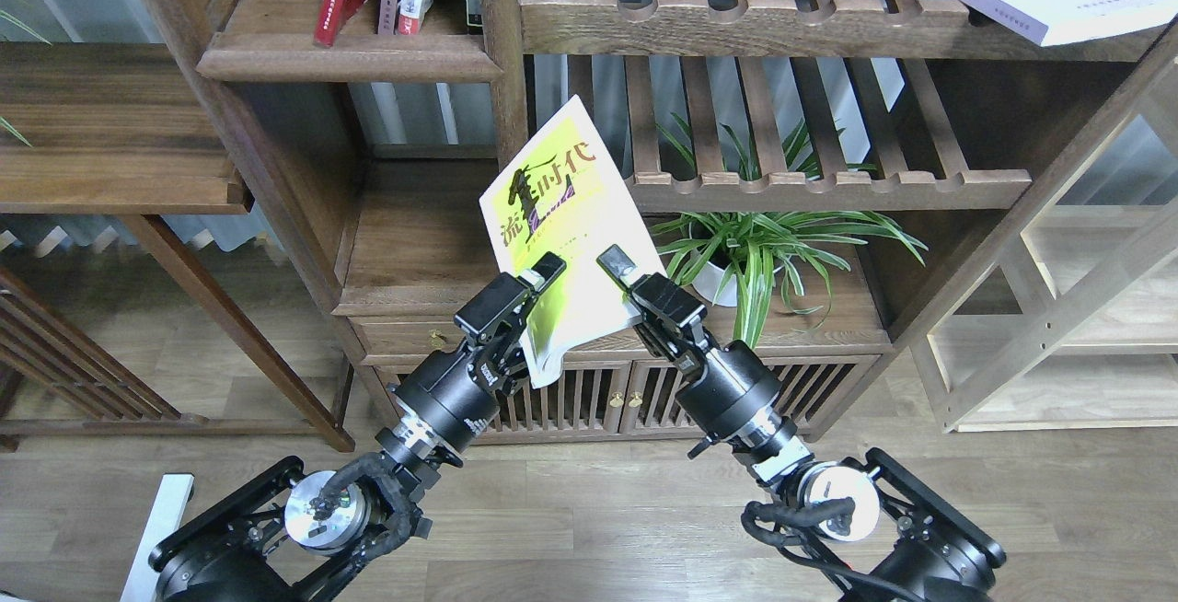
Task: Organize books on shelf
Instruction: 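Grasp the yellow-green book with the left gripper, release the right gripper, then lift the yellow-green book with the left gripper up to the top shelf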
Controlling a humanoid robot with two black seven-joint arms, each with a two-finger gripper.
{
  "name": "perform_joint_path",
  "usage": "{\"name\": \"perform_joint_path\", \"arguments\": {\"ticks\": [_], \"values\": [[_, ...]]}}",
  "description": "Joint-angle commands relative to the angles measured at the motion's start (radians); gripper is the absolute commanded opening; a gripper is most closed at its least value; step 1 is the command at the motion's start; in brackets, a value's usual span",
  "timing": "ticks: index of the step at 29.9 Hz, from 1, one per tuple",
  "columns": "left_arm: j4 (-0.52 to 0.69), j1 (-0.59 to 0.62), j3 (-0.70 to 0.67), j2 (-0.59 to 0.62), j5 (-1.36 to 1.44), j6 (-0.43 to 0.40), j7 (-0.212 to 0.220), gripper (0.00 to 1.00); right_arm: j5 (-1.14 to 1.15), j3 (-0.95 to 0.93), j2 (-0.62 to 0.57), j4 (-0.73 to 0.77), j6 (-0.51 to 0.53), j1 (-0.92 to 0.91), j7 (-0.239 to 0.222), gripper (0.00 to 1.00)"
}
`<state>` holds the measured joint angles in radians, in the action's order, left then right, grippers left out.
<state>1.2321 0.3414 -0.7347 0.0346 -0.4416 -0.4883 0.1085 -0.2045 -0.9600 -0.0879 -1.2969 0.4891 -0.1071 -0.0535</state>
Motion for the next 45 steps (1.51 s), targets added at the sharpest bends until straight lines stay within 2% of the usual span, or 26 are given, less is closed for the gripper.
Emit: {"name": "perform_joint_path", "arguments": {"ticks": [1, 3, 6, 9, 11, 13, 21, 27, 29, 37, 45], "values": [[0.0, -0.001, -0.002, -0.002, -0.002, 0.0, 0.002, 0.56, 0.0, 0.0, -0.001, 0.001, 0.0, 0.001, -0.002, 0.03], [0.0, -0.002, -0.003, -0.005, -0.002, 0.0, 0.0, 0.46, 0.002, 0.0, -0.001, 0.005, 0.0, 0.001, -0.002, 0.03], [-0.005, -0.009, -0.005, -0.005, -0.003, 0.0, -0.007, 0.23, 0.002, -0.002, -0.004, 0.016, 0.0, 0.004, -0.002, 0.05], [-0.005, -0.013, -0.006, -0.004, -0.003, 0.0, -0.013, 0.08, 0.004, -0.002, -0.004, 0.025, 0.0, 0.012, -0.002, 0.08], [-0.005, -0.013, -0.008, -0.002, -0.003, 0.0, -0.013, 0.04, 0.008, -0.002, -0.004, 0.025, 0.0, 0.014, -0.002, 0.09], [-0.005, -0.015, -0.008, 0.002, -0.002, 0.0, -0.013, 0.03, 0.01, -0.002, -0.003, 0.027, 0.0, 0.014, -0.002, 0.12], [-0.005, -0.016, -0.008, 0.008, 0.001, 0.0, -0.013, 0.01, 0.046, -0.037, -0.006, 0.048, 0.0, 0.02, -0.002, 0.44], [-0.005, -0.03, -0.003, 0.03, 0.076, 0.0, -0.015, 0.0, 0.059, -0.129, -0.026, 0.067, 0.0, 0.03, 0.0, 0.77], [-0.003, -0.039, -0.003, 0.044, 0.101, 0.0, -0.015, 0.0, 0.059, -0.158, -0.03, 0.074, 0.0, 0.03, 0.0, 0.81], [0.038, -0.041, -0.02, 0.088, 0.145, 0.0, -0.013, 0.0, 0.06, -0.209, -0.093, 0.165, 0.0, 0.03, 0.0, 0.84], [0.105, -0.041, -0.044, 0.221, 0.302, 0.0, -0.02, 0.0, 0.068, -0.212, -0.194, 0.29, 0.0, 0.026, 0.0, 0.86]]}}
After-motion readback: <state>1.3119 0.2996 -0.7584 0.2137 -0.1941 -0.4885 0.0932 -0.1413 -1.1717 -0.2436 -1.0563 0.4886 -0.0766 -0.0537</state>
